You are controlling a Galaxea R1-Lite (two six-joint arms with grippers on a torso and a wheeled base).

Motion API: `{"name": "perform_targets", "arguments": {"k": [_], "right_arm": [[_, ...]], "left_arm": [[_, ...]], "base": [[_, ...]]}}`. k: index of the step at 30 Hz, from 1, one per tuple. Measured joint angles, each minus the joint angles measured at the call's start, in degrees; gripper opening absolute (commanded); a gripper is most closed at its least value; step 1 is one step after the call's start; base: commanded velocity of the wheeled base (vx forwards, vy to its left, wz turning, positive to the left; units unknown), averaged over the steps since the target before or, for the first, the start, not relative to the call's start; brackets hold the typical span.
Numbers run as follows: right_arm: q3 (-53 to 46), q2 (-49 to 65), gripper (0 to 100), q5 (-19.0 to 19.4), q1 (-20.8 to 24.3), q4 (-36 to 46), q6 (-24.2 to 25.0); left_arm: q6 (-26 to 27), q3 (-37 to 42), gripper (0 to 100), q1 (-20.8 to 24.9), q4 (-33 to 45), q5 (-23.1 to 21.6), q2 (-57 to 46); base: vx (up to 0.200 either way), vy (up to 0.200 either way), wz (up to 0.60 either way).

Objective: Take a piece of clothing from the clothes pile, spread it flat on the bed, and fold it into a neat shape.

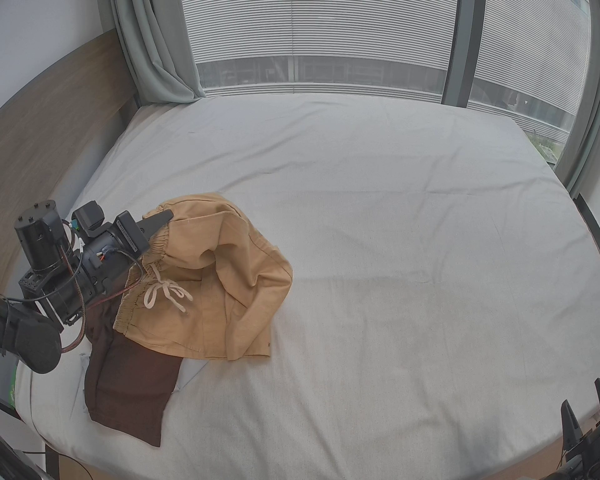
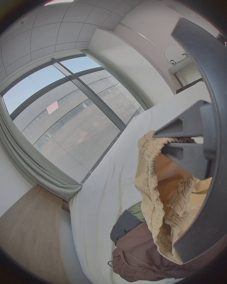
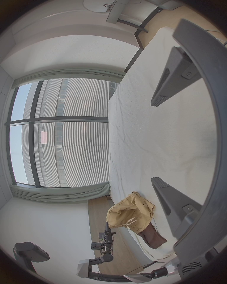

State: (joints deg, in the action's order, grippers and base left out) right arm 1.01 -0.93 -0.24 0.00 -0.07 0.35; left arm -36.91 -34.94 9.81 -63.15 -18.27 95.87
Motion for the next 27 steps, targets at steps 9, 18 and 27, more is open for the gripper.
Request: {"name": "perform_targets", "arguments": {"k": [9,18,27], "right_arm": [[0.0,0.0,100,0.0,0.0,0.0,0.0],[0.0,0.0,100,0.0,0.0,0.0,0.0],[0.0,0.0,100,0.0,0.0,0.0,0.0]], "left_arm": [[0.0,-0.5,0,6.7,0.0,6.2,-2.2],[-0.6,-0.8,0,11.3,0.5,9.1,-3.6],[-6.3,-4.5,0,18.6,10.1,11.9,-8.4]], "base": [[0.0,0.0,0.0],[0.0,0.0,0.0],[0.0,0.0,0.0]]}}
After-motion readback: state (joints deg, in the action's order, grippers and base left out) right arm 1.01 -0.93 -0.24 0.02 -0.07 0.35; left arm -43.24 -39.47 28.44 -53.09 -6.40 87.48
